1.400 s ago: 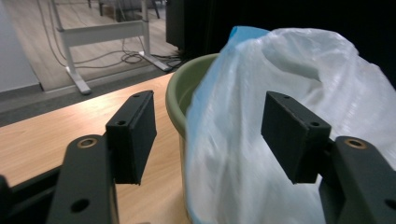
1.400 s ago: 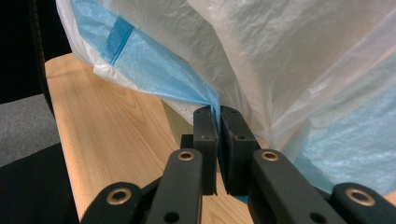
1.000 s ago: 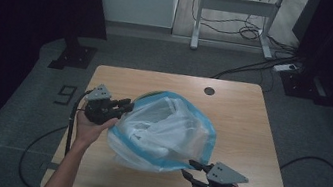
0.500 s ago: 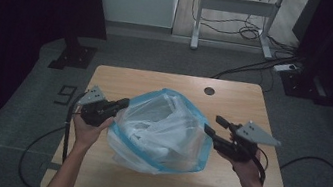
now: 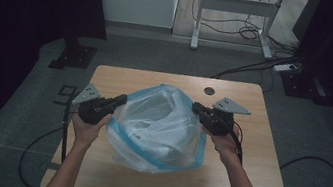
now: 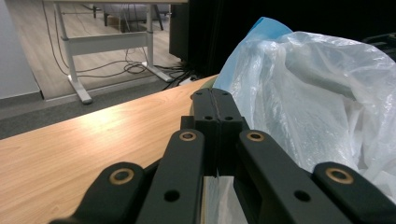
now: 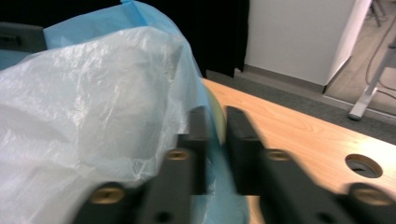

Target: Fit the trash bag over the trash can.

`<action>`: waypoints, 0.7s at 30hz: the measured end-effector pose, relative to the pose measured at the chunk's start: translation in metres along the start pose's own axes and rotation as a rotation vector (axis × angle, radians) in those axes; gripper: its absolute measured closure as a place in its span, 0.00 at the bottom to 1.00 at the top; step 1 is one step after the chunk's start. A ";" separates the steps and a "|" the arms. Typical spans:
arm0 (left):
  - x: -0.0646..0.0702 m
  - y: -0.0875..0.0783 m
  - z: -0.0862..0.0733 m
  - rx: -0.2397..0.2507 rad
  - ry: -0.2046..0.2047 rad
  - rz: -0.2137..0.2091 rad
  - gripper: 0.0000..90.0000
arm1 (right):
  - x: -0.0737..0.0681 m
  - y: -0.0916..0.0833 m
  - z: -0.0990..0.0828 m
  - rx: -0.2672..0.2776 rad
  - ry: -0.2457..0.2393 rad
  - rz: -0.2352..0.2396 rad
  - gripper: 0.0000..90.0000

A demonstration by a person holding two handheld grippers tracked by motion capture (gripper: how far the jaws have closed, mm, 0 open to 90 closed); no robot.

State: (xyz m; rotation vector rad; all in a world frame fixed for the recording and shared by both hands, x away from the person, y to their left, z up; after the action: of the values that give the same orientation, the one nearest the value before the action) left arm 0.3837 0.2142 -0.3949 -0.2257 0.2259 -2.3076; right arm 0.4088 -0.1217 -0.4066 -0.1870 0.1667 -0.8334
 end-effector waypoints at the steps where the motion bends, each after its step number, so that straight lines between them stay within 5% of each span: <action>1: -0.002 0.000 0.001 -0.001 -0.004 0.004 1.00 | 0.001 0.000 0.001 0.007 0.006 -0.004 0.99; 6: -0.017 0.009 0.001 -0.013 -0.048 0.039 1.00 | 0.015 0.014 0.006 0.023 0.065 -0.052 0.99; 13: -0.036 0.029 -0.014 -0.092 -0.099 0.069 1.00 | 0.036 0.047 -0.012 -0.041 0.195 -0.080 0.98; 21: -0.042 0.036 -0.042 -0.149 -0.138 0.060 1.00 | 0.036 0.056 -0.040 -0.115 0.227 -0.093 0.98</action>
State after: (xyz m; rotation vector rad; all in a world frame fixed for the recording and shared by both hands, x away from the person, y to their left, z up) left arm 0.4274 0.2246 -0.4480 -0.4461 0.3306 -2.2072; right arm 0.4638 -0.1157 -0.4614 -0.2094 0.4226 -0.9382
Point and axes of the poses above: each handheld gripper's, and its own axes: y roughly forward along the jaws, z roughly out of its top, x roughly to its right, the point moved 4 cm from there along y, roughly forward along the jaws, and after that the axes turned 3 degrees about x, right-handed, at the moved point
